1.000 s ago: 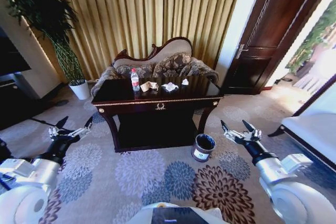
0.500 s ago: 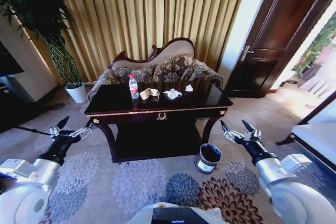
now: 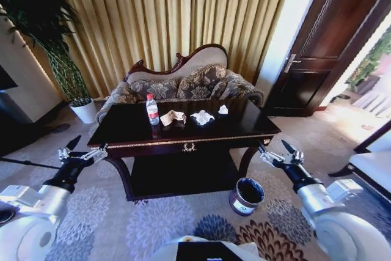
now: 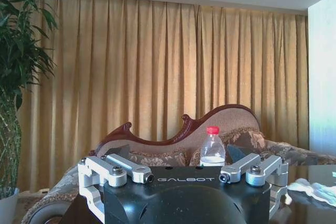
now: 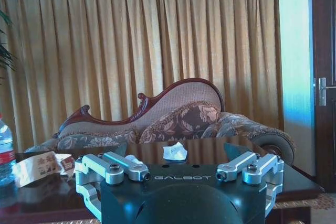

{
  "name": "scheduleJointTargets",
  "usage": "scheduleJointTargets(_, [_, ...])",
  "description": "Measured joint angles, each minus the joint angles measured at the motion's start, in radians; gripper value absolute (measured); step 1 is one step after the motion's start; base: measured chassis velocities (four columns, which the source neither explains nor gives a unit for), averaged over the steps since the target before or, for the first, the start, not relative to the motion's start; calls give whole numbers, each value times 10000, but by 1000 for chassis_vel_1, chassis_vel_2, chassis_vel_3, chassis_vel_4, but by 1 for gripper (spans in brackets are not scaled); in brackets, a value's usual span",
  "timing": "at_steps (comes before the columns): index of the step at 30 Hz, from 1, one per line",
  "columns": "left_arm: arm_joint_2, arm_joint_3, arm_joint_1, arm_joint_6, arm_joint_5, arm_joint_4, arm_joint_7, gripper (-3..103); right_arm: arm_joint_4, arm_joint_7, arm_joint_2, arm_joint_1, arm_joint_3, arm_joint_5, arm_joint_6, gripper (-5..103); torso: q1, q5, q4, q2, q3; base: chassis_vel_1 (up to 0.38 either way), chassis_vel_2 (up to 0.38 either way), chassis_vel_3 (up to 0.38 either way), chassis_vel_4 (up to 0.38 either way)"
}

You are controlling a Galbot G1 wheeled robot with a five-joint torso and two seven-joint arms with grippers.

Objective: Move to the front of the table and place the trash on the table into the trash bin.

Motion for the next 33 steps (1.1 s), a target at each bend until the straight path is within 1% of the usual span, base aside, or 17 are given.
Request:
scheduleJointTargets(14, [-19,-1,2,84,-25,-11,3,100,0,3,99,-26,-106,-31,0,100,6,1,0,-3,4,-149,139,154,-142])
scheduleJointTargets(33, [-31,-3,-12,175,-30,-43,213,100,0,9,123,-5,-131,-49,-2,100,0,1,0,1,0,-1,9,8,-2])
